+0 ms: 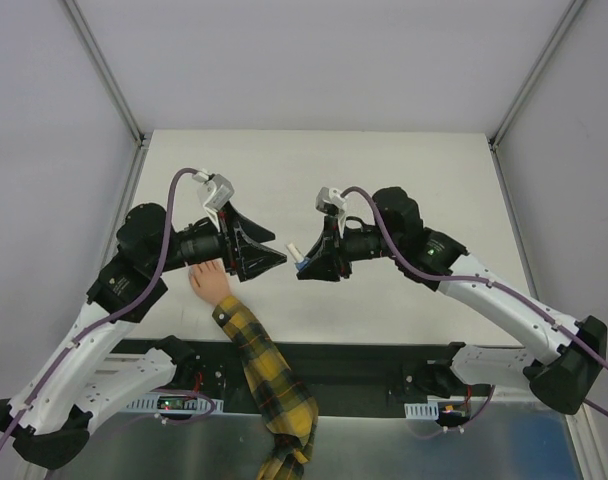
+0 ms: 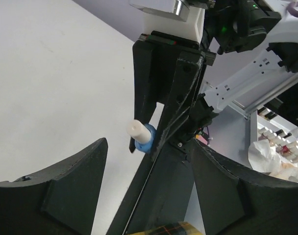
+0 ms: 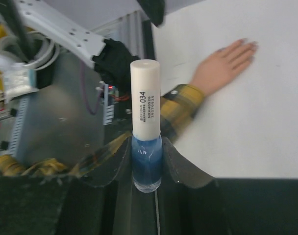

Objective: Paint the nails

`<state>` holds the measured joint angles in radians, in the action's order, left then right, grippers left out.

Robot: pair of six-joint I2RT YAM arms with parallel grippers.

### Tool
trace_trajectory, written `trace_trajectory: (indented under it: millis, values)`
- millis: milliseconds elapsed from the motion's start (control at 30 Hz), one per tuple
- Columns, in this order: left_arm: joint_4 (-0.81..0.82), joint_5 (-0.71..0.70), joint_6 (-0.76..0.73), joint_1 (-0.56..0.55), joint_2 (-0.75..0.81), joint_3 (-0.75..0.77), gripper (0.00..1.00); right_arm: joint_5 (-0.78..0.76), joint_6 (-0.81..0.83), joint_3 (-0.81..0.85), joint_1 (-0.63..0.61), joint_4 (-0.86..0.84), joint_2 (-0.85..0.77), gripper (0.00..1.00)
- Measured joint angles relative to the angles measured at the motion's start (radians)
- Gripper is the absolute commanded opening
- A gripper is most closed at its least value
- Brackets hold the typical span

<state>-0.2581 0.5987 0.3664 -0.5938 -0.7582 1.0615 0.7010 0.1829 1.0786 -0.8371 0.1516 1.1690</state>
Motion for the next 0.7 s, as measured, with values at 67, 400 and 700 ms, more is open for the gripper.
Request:
trace_trajectory:
  millis: [67,400,700]
  values:
    - [0.06,0.045,0.001,0.0,0.0,-0.033,0.64,0.091,-0.054,0.002,0.0,-0.036,0.008,0.0]
    - [0.246,0.17,0.042,0.0,-0.005,-0.084,0.64,0.281,-0.224,0.011,0.002,-0.211,0.021,0.0]
    - [0.325,0.22,0.108,0.0,-0.039,-0.092,0.38,0.288,-0.258,0.027,0.003,-0.261,0.05,0.0]
